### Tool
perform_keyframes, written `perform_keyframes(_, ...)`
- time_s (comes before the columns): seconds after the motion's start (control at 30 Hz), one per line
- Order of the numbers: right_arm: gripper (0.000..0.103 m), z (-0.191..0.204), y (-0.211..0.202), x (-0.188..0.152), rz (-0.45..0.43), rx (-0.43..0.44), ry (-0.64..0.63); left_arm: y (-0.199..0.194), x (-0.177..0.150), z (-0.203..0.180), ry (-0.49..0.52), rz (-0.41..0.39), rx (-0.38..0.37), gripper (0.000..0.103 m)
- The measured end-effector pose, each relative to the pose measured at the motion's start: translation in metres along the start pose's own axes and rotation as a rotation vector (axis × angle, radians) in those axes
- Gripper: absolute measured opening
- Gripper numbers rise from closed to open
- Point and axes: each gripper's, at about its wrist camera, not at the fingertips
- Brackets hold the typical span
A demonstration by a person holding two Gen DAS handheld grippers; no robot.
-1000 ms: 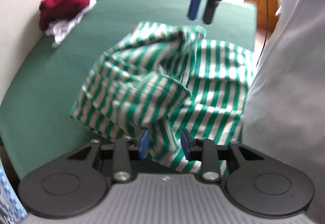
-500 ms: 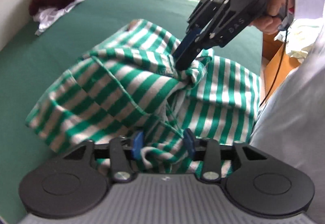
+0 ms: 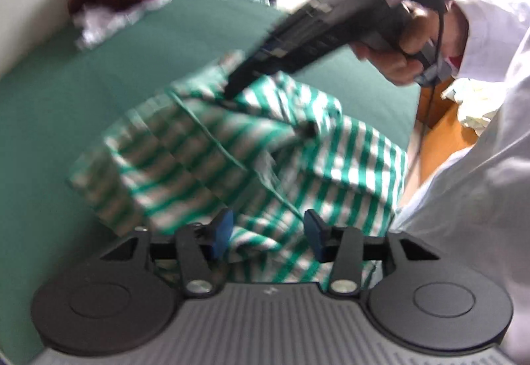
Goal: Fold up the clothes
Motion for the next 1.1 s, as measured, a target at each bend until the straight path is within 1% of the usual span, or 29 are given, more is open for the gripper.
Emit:
perform_keyframes(0.07,0.02,-0.001,0.009,-0.004,0.034,-0.019,0.03,0.012,-0.002,-0.004,0.001,0.015,-0.018,0.047)
perform_keyframes(0.13,0.019,0.001,0.01,-0.003,0.056,-0.038,0.051,0.016,-0.007,-0.007,0.002,0.012,-0.026,0.047)
perform_keyframes(0.23,0.022,0.01,-0.011,-0.006,0.015,-0.057,0.048,-0.006,-0.019,-0.001,-0.026,-0.013,-0.024,0.046)
perform_keyframes(0.27,0.024,0.013,-0.019,-0.007,-0.002,-0.047,0.045,-0.017,-0.025,0.001,-0.033,-0.025,-0.016,0.047)
perform_keyframes(0.3,0.025,0.017,-0.025,-0.007,-0.018,-0.03,0.041,-0.027,-0.032,0.002,-0.04,-0.038,-0.008,0.049)
perform_keyframes(0.33,0.025,0.021,-0.032,-0.008,-0.035,-0.013,0.037,-0.036,-0.037,0.004,-0.041,-0.048,0.005,0.052)
perform_keyframes(0.37,0.025,0.027,-0.037,-0.009,-0.054,0.011,0.034,-0.04,-0.042,0.006,-0.04,-0.051,0.023,0.058)
perform_keyframes(0.4,0.025,0.034,-0.039,-0.009,-0.061,0.043,0.034,-0.043,-0.046,0.007,-0.041,-0.051,0.041,0.059)
perform_keyframes(0.43,0.025,0.041,-0.035,-0.008,-0.048,0.075,0.033,-0.04,-0.048,0.009,-0.045,-0.043,0.051,0.059)
perform_keyframes(0.47,0.025,0.049,-0.027,-0.007,-0.025,0.069,0.024,-0.036,-0.048,0.012,-0.052,-0.032,0.056,0.058)
perform_keyframes(0.53,0.025,0.062,-0.011,-0.006,0.017,0.027,0.009,-0.023,-0.046,0.013,-0.044,-0.012,0.058,0.056)
perform_keyframes(0.57,0.026,0.066,-0.004,-0.008,0.031,0.011,0.009,-0.015,-0.044,0.011,-0.028,-0.001,0.088,0.058)
perform_keyframes(0.63,0.029,0.07,0.008,-0.011,0.047,-0.007,0.023,0.003,-0.042,0.006,0.004,0.029,0.164,0.055)
perform_keyframes(0.67,0.023,0.069,0.01,-0.01,0.041,-0.007,0.036,0.009,-0.043,0.007,0.006,0.04,0.186,0.049)
perform_keyframes(0.7,0.019,0.069,0.008,-0.01,0.032,-0.012,0.045,0.01,-0.046,0.008,0.004,0.03,0.204,0.042)
perform_keyframes(0.73,0.013,0.068,0.005,-0.01,0.022,-0.019,0.054,0.009,-0.049,0.009,0.006,0.024,0.213,0.037)
perform_keyframes(0.77,0.009,0.068,0.001,-0.01,0.012,-0.025,0.062,0.007,-0.051,0.011,0.008,0.027,0.214,0.026)
perform_keyframes(0.8,0.008,0.069,-0.002,-0.011,0.005,-0.039,0.062,0.004,-0.054,0.015,0.0,0.032,0.205,0.023)
perform_keyframes(0.87,0.007,0.071,-0.003,-0.017,0.015,-0.093,0.041,0.001,-0.058,0.02,-0.012,0.04,0.192,0.02)
perform_keyframes(0.9,0.007,0.071,0.0,-0.02,0.027,-0.105,0.043,0.0,-0.06,0.02,-0.008,0.041,0.193,0.02)
perform_keyframes(0.97,0.007,0.07,0.012,-0.026,0.057,-0.115,0.059,0.003,-0.061,0.016,0.016,0.043,0.211,0.019)
perform_keyframes(1.0,0.007,0.071,0.02,-0.029,0.066,-0.134,0.048,0.005,-0.063,0.012,0.033,0.043,0.225,0.019)
perform_keyframes(1.1,0.005,0.08,0.026,-0.032,0.049,-0.201,-0.031,0.004,-0.065,0.004,0.063,0.065,0.257,0.018)
Point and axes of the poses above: each gripper's, at about its wrist camera, not at the fingertips, and y roughly the way its jaws point, z to its left, x to its top, and after that the axes turned 15 degrees about z, right-handed
